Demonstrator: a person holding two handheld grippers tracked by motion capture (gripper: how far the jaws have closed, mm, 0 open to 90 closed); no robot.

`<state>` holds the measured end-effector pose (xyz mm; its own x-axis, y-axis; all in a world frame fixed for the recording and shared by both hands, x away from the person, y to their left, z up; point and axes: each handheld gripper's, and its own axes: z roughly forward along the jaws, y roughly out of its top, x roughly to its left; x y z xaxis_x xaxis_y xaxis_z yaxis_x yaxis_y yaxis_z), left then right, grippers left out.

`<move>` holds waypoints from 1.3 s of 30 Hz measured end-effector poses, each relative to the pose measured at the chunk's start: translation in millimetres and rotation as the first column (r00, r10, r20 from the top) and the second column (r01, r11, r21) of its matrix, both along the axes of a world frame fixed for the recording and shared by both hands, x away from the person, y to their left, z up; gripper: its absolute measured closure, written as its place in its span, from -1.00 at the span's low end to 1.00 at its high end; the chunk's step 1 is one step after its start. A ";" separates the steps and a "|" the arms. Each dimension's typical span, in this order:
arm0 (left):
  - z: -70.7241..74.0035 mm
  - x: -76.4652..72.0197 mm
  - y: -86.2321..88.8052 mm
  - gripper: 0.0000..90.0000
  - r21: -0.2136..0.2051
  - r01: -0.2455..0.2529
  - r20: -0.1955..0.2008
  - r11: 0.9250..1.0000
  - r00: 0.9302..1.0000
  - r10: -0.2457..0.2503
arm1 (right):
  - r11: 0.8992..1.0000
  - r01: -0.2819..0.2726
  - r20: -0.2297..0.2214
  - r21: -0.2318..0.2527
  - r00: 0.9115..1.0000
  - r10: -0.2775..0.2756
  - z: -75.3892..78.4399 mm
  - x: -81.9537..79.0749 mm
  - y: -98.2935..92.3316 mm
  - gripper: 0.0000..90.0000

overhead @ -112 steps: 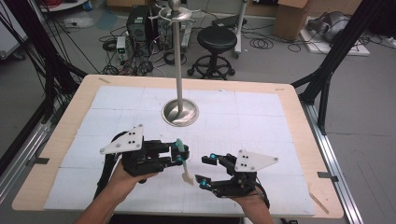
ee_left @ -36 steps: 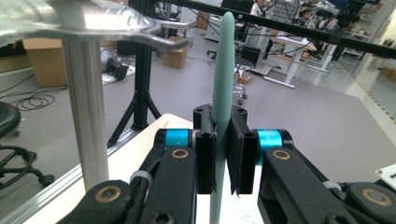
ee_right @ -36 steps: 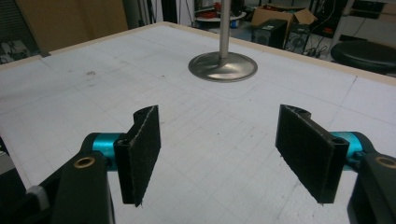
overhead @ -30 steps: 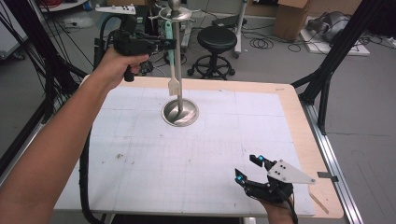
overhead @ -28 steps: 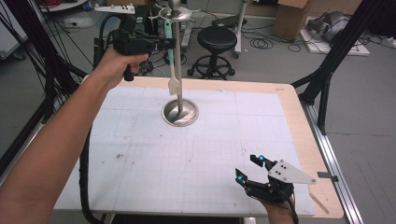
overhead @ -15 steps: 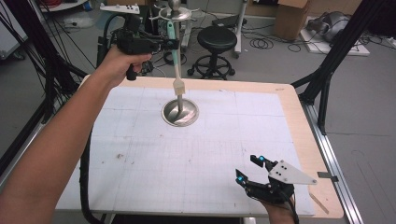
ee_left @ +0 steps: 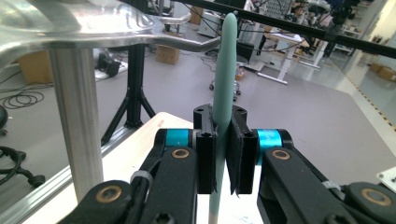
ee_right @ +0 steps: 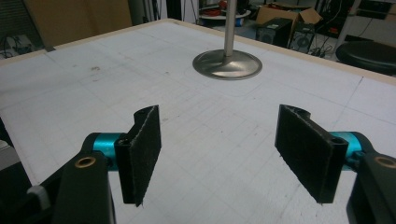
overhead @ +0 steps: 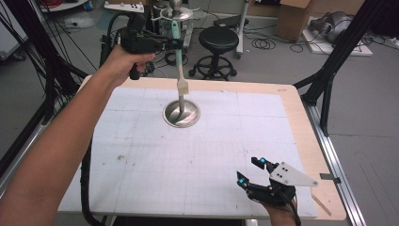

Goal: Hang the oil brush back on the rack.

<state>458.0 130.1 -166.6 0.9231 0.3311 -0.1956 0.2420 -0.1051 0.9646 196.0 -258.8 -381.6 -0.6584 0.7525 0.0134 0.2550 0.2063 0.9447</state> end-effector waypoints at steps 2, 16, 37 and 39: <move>0.3 -0.7 -1.0 0.84 -0.003 0.005 0.003 1.000 1.000 -0.005 | 1.000 -0.002 -0.006 -0.001 1.000 0.002 -0.6 0.2 0.0 -0.33; 0.0 5.4 -6.3 0.84 0.027 -0.030 -0.011 0.999 0.999 0.030 | 1.000 -0.004 -0.006 -0.007 1.000 0.004 -1.0 1.1 1.5 -0.32; -29.7 -34.4 10.6 -0.29 0.000 -0.162 0.032 0.987 0.986 0.162 | 0.998 0.027 -0.045 0.059 0.999 -0.024 -7.7 2.8 -9.2 -0.44; -39.7 -41.6 18.3 -0.36 0.013 -0.202 0.034 0.979 0.979 0.201 | 0.998 0.026 -0.048 0.063 0.999 -0.023 -8.9 3.1 -10.7 -0.45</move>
